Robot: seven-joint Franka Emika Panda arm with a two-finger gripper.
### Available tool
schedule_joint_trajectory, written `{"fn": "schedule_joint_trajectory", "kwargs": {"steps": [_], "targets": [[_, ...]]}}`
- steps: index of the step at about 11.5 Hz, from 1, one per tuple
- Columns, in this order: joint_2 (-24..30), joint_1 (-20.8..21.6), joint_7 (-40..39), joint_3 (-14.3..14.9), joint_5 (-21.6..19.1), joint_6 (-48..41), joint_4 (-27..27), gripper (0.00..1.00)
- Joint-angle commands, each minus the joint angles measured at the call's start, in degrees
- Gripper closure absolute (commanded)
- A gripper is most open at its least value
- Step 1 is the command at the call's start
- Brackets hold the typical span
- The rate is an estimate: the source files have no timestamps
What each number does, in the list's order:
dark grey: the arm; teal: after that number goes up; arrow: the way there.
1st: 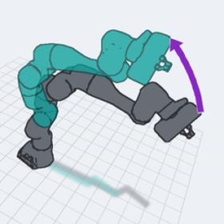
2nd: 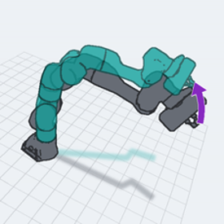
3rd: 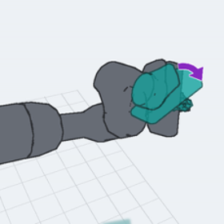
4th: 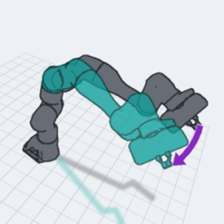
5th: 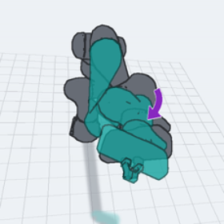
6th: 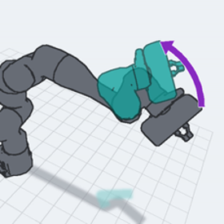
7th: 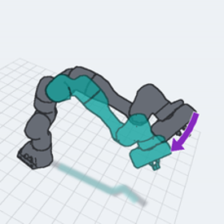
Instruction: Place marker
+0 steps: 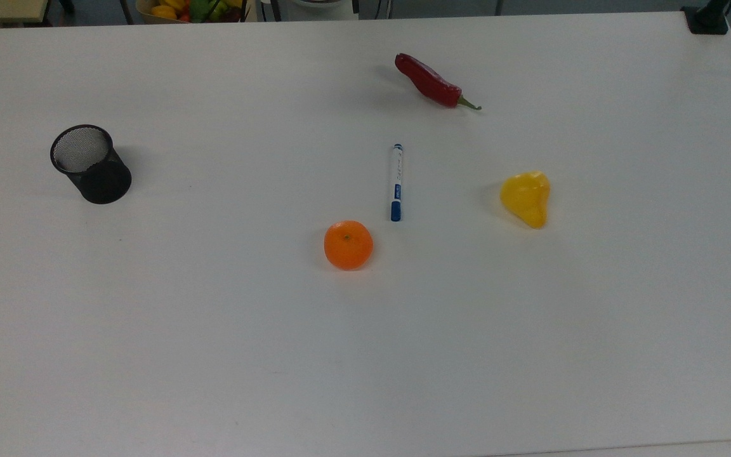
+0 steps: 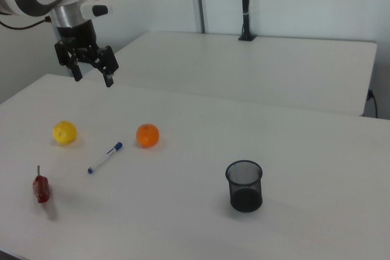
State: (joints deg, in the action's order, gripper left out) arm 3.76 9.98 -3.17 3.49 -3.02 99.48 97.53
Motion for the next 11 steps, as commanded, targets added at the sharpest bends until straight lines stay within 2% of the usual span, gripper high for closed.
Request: {"fn": "schedule_joint_trajectory", "kwargs": {"steps": [1,8,11], "targets": [[0.5,1.2,-0.5,1.0,0.7,1.1,1.1,0.00],[-0.2,1.4,-0.9,1.0,0.7,1.2,1.1,0.00],[-2.6,3.0,-1.3,1.1,0.7,1.2,1.1,0.00]]}}
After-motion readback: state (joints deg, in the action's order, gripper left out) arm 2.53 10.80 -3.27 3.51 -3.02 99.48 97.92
